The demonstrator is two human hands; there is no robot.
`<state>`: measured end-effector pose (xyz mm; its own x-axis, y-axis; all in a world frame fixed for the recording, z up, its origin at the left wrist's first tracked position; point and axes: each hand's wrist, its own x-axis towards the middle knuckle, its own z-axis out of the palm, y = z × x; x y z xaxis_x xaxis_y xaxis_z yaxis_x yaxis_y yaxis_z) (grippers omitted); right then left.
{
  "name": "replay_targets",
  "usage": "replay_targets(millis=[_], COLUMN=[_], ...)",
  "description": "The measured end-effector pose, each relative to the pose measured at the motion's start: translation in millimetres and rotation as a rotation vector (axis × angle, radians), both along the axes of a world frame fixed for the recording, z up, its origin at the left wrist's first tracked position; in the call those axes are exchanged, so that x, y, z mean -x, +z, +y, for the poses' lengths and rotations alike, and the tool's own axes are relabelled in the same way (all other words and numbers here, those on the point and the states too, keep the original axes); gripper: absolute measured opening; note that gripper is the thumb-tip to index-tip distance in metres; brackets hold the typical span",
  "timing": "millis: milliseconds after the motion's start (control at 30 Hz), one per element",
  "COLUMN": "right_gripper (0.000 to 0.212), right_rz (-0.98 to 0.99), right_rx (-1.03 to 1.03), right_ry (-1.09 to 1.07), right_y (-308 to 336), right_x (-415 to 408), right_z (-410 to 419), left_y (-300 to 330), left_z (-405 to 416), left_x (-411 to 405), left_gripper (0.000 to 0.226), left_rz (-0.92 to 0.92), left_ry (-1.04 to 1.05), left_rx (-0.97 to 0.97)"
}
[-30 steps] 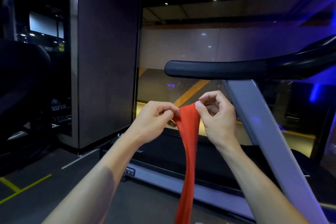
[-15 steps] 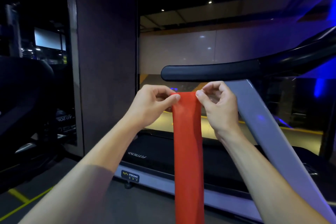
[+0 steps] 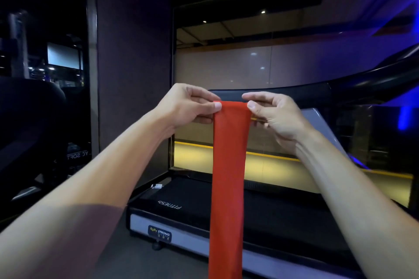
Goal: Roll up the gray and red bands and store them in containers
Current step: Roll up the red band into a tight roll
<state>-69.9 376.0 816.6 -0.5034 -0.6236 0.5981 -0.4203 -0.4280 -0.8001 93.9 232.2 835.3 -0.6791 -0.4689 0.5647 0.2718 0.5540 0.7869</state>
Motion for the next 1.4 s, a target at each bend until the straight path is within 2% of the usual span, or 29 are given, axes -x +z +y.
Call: replay_targets(millis=[200,367,433,533,700,800,933,1033,1167,1267,1400], right_gripper=[0.016,0.015,0.015,0.014,0.02,0.026,0.021,0.027,0.015,0.016,0.017], right_rz=[-0.002,-0.037,-0.006,0.042,0.109,0.243,0.333,0.322,0.186,0.132,0.173], right_rx=[-0.073,0.021,0.035,-0.015,-0.192,-0.301,-0.327,-0.384,-0.468,-0.525,-0.452], right_ry=[0.047,-0.078,-0.131,-0.166,-0.072,-0.108,-0.128,-0.137,-0.093,-0.102,-0.178], right_y=[24,34,34,35,37,37,45,57,73,80,84], right_x=[11,19,26,40,62,67,68,65,56,52,44], right_z=[-2,-17,-26,-32,-27,-27,-27,-22,-19,-19,-22], left_y=[27,37,36,33,25,21,20,21,23,23,19], left_z=[-7,-12,-16,-20,-30,-31,-28,-26,-25,-22,-16], left_x=[13,40,54,69,81,85,84,77,67,65,72], left_gripper=[0.013,0.002,0.004,0.008,0.01,0.011,0.007,0.006,0.008,0.006,0.011], left_rz=[-0.041,0.006,0.053,0.101,0.071,0.041,0.006,-0.011,-0.01,0.004,0.079], left_ry=[0.004,0.035,0.086,0.14,0.103,0.041,-0.052,-0.104,-0.123,-0.113,-0.045], left_rx=[0.023,0.053,0.078,0.13,0.133,0.11,0.081,0.095,0.1,0.099,0.071])
